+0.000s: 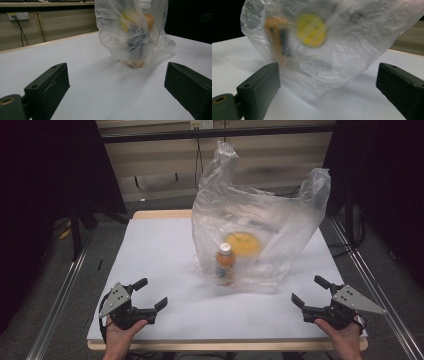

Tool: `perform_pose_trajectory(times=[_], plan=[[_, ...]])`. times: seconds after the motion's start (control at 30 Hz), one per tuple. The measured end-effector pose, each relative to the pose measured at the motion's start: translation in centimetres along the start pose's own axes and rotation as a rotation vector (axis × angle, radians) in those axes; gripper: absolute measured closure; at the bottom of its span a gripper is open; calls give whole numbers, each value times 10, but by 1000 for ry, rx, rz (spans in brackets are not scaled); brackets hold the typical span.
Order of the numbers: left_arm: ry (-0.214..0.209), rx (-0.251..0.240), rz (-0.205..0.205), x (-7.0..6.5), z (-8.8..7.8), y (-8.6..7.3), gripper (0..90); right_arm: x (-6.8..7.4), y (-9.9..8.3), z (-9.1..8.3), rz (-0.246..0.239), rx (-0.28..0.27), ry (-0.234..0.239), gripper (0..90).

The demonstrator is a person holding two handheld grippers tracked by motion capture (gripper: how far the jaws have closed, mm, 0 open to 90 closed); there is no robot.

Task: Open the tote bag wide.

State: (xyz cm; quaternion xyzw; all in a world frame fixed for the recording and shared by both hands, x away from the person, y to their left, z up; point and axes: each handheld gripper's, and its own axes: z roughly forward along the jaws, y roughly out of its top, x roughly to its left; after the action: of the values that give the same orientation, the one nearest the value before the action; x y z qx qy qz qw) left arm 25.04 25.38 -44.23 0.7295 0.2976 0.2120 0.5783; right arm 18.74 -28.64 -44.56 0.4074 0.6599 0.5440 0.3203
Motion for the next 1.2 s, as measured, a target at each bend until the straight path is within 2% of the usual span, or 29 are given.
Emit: perform_pose_trajectory(times=[0.2,0.27,0.47,0.53,0.6,0.67,0.7,0.8,0.87,0.93,0.97,1.0,1.03,1.07,1.1,1.13,1.17,1.2], plan=[[4,2,0,0,0,0,56,1,0,1,2,8,4,53],[4,-6,-25,1,0,0,56,0,-1,2,3,14,11,57],[14,11,-10,3,1,0,58,-2,-1,3,7,22,14,71],[5,13,-22,2,3,0,72,-4,-2,4,8,24,28,144],[-3,26,-22,1,4,0,90,-4,-2,4,11,38,40,143],[-3,50,16,3,3,1,105,-4,-2,5,7,47,46,180],[-3,42,-2,1,4,1,110,-3,-2,6,5,50,54,180],[-19,51,1,0,3,1,128,-1,-1,7,-2,68,68,198],[-14,60,2,-1,2,1,141,0,-1,9,-3,71,77,212],[-34,56,-10,-2,4,2,154,1,0,10,-7,77,85,226],[-29,63,-3,-2,4,3,155,2,0,11,-8,79,87,225],[-48,61,-16,-3,5,3,167,2,1,12,-12,83,96,235],[-69,61,0,-3,6,5,236,4,2,13,-17,88,97,288],[-69,61,3,-4,7,6,281,5,3,13,-27,97,108,332],[-84,71,15,-4,8,8,295,5,5,15,-28,98,118,366],[-100,68,9,-5,10,9,352,6,6,16,-23,101,125,427],[-97,69,27,-5,10,11,379,7,8,18,-27,104,139,483],[-103,71,28,-6,12,13,404,7,9,21,-22,104,154,528]])
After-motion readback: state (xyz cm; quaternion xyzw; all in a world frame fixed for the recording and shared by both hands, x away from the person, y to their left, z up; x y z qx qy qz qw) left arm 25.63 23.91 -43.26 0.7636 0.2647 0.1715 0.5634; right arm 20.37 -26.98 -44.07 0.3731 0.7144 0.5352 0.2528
